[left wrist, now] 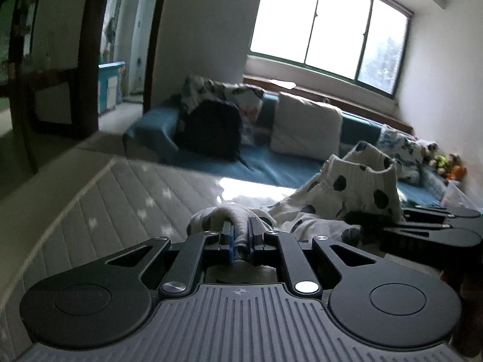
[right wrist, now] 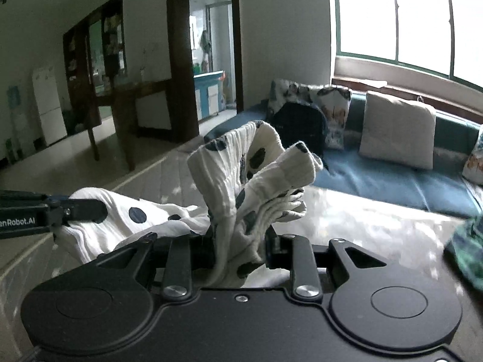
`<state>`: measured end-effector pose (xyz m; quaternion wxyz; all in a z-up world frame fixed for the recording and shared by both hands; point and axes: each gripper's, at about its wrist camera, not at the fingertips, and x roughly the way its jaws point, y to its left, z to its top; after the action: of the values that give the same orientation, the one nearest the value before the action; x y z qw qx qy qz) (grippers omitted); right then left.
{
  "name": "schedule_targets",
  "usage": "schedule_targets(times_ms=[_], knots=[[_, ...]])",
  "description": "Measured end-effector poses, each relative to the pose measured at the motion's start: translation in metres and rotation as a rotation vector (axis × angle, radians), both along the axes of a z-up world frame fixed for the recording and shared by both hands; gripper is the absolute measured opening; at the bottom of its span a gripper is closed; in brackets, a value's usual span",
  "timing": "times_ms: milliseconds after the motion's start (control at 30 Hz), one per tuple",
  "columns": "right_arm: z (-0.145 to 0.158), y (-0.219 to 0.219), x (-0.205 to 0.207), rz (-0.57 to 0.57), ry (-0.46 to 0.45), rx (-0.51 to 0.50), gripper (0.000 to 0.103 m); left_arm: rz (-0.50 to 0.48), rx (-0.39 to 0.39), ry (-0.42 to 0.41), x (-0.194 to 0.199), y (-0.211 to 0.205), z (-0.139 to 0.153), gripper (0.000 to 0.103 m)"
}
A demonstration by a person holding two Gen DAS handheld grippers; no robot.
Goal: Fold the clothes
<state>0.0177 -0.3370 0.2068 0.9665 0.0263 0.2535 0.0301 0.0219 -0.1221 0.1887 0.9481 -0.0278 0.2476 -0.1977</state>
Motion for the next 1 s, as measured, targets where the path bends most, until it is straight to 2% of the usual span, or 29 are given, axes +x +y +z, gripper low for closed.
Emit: schedule_targets(times_ms=[200, 400, 533, 733, 867, 933, 1000], knots=[[-0.004, -0.010, 0.057, -0.020, -0.028, 0.008, 0.030, 0.048, -0.002, -0.037, 0.060, -0.022, 0.011, 0.009], [-0.029, -0.024, 0.103, -0.040, -0.019, 0.075, 0.030, 0.115, 0.056, -0.060, 0.111, -0.050, -0.013, 0.009], [-0.067, -0.032, 0.134, -0.052, 0.031, 0.087, 0.030, 0.133, 0.073, -0.010, 0.138, -0.058, -0.046, 0.009], [-0.121, -0.042, 0.148, -0.071, 0.221, 0.161, 0.031, 0.145, 0.150, 0.144, 0.146, -0.055, -0.108, 0.009], [-0.135, -0.041, 0.142, -0.063, 0.283, 0.141, 0.043, 0.138, 0.181, 0.201, 0.139, -0.048, -0.126, 0.010], [-0.133, -0.036, 0.139, -0.059, 0.302, 0.113, 0.060, 0.132, 0.195, 0.222, 0.138, -0.039, -0.135, 0.011], [-0.125, -0.033, 0.135, -0.053, 0.301, 0.075, 0.071, 0.124, 0.205, 0.233, 0.134, -0.033, -0.139, 0.012]])
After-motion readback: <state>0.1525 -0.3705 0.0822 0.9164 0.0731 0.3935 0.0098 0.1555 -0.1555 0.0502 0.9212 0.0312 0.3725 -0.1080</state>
